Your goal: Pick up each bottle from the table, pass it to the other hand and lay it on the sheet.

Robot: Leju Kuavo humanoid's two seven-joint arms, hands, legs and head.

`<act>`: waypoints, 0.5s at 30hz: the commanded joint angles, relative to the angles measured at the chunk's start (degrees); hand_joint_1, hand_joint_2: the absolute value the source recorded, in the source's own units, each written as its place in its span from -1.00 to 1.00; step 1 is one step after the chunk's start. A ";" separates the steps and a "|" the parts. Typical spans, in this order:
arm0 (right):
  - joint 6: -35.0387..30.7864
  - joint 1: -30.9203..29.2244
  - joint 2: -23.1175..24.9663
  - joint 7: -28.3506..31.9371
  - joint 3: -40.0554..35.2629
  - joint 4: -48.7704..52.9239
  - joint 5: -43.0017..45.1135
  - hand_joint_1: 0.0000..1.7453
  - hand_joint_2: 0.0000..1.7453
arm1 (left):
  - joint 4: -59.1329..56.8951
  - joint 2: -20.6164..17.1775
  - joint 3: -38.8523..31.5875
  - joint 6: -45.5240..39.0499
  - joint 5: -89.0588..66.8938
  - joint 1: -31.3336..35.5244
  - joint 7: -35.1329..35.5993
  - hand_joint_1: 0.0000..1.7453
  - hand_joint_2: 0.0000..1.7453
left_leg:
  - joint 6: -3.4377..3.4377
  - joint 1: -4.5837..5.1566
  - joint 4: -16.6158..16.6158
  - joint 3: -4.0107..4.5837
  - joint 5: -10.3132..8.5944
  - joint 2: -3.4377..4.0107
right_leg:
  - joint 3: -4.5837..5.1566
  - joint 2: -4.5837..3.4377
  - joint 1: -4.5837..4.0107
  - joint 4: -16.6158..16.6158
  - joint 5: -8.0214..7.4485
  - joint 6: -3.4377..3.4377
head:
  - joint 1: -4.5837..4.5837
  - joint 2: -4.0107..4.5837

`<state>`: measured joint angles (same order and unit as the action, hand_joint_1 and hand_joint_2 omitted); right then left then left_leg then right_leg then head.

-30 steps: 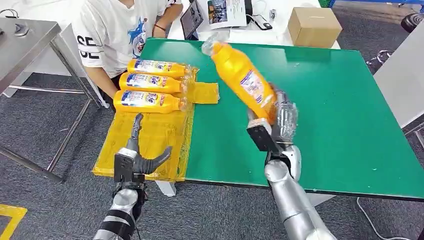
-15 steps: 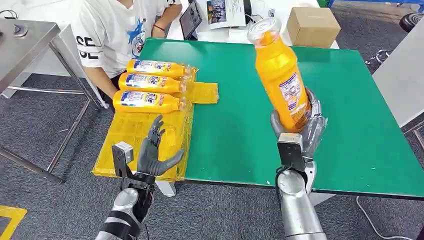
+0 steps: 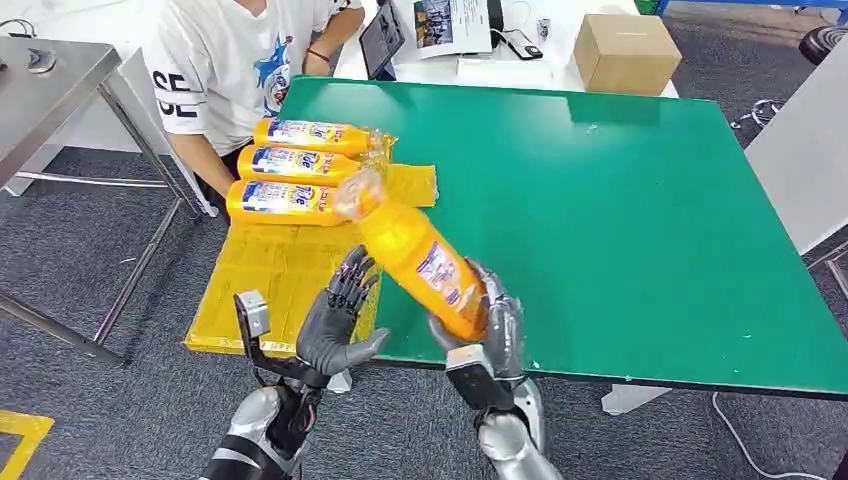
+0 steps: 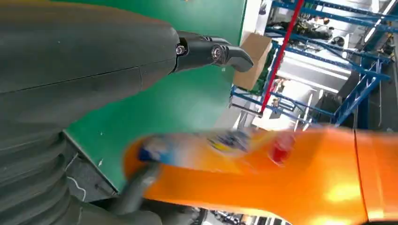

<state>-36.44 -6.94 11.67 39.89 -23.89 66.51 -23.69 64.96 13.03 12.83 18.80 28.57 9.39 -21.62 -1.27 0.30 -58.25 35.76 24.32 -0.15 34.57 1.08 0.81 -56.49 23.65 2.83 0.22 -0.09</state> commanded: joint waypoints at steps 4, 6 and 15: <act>0.63 -4.71 1.77 0.11 -11.22 -17.79 0.49 1.00 1.00 | -4.64 -2.57 2.90 0.55 0.89 2.69 0.29 -1.00 1.00 | 0.10 -0.07 0.09 -0.34 0.09 0.12 | -0.32 -0.18 -0.06 0.12 0.04 -0.11 | -0.02 0.00; 1.96 -4.87 2.10 0.11 -11.67 -20.09 0.93 1.00 1.00 | -4.18 -2.63 2.83 0.38 1.17 2.67 0.19 -1.00 1.00 | 0.13 -0.08 0.11 -0.43 0.11 0.08 | -0.41 -0.15 -0.08 0.13 0.07 -0.14 | -0.02 0.00; 4.89 -5.39 3.32 0.11 -13.27 -24.49 0.51 1.00 1.00 | -4.72 -2.51 2.15 0.54 2.41 3.18 0.52 -1.00 1.00 | 0.11 -0.08 0.06 -0.34 0.09 0.03 | -0.31 -0.10 -0.07 0.09 0.06 -0.12 | 0.00 0.00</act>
<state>-33.74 -9.49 14.51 39.98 -33.42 51.95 -22.49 63.89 11.87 14.14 19.19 30.14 9.55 -21.62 -1.27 0.31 -58.25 35.76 24.32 -0.15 34.59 1.08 0.81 -56.49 23.65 2.83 0.22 -0.09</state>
